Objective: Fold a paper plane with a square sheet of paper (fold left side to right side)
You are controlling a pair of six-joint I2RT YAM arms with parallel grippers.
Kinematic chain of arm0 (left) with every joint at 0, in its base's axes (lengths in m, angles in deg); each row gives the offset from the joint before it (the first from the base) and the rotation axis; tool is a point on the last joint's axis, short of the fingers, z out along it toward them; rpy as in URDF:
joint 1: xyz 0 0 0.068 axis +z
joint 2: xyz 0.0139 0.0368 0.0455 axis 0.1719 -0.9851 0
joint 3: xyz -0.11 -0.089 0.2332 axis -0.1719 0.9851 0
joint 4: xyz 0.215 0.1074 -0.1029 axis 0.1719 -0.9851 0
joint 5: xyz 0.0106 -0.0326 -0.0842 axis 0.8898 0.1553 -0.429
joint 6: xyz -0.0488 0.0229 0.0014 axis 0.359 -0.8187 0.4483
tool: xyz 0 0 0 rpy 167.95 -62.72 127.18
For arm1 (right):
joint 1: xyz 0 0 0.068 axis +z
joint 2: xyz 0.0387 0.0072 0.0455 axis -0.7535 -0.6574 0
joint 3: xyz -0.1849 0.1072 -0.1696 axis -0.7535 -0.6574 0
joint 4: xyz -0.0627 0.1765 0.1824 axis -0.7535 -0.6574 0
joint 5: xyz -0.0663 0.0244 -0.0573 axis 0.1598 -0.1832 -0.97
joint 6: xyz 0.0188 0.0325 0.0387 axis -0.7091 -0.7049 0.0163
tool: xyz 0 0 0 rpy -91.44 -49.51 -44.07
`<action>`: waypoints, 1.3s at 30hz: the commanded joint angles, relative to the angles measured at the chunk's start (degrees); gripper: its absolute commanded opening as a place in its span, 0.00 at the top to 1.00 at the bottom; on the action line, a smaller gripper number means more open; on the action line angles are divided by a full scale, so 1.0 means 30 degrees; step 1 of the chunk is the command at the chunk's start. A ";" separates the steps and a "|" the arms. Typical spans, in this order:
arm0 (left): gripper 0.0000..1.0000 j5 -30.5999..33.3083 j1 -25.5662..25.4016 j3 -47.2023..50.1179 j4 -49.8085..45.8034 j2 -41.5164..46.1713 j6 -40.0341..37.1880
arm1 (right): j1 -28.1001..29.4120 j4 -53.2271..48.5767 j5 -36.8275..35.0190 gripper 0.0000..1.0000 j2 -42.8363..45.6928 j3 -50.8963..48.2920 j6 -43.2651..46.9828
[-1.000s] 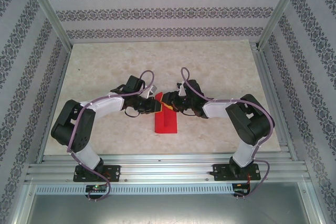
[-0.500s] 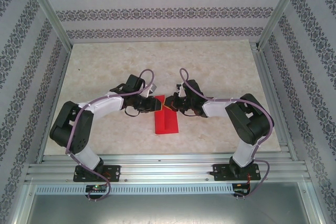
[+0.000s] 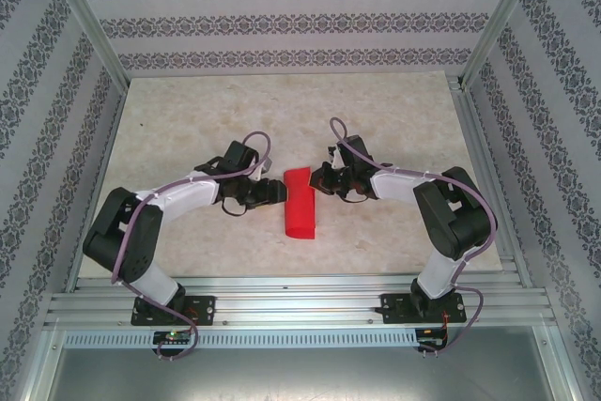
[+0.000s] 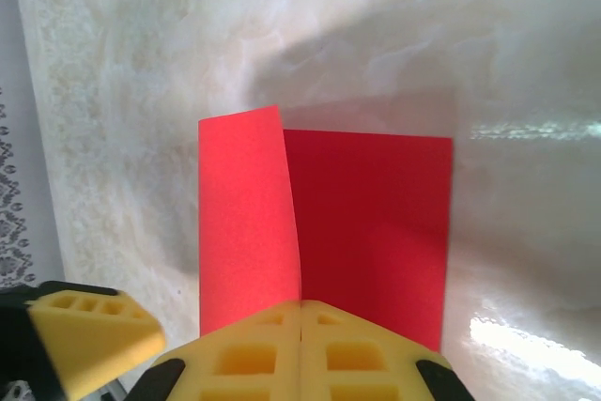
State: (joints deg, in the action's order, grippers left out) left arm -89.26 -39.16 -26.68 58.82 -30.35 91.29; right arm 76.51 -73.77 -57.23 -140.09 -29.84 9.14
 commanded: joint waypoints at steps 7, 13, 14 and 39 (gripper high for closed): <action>0.40 0.1230 -0.1417 -0.1077 0.0927 -0.2162 0.1199 | -0.0152 -0.1361 -0.0797 0.99 0.0413 0.0303 0.1139; 0.43 0.1825 -0.1967 -0.1624 0.0346 -0.3204 0.1163 | -0.0312 -0.1493 -0.0912 0.86 0.0623 0.0024 0.1248; 0.43 0.1990 -0.2066 -0.1693 0.0226 -0.3311 0.1122 | -0.0378 -0.1480 -0.0912 0.81 0.0802 -0.0079 0.1264; 0.44 0.3409 -0.2735 -0.3453 -0.2291 -0.5305 -0.0060 | -0.2421 -0.3009 -0.1914 0.62 0.3785 -0.2120 0.2121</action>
State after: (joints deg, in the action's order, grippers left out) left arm -81.31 -45.39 -37.13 50.01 -42.41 92.91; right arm 69.39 -83.71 -63.00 -129.68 -35.39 15.26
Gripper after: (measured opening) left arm 0.559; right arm 0.379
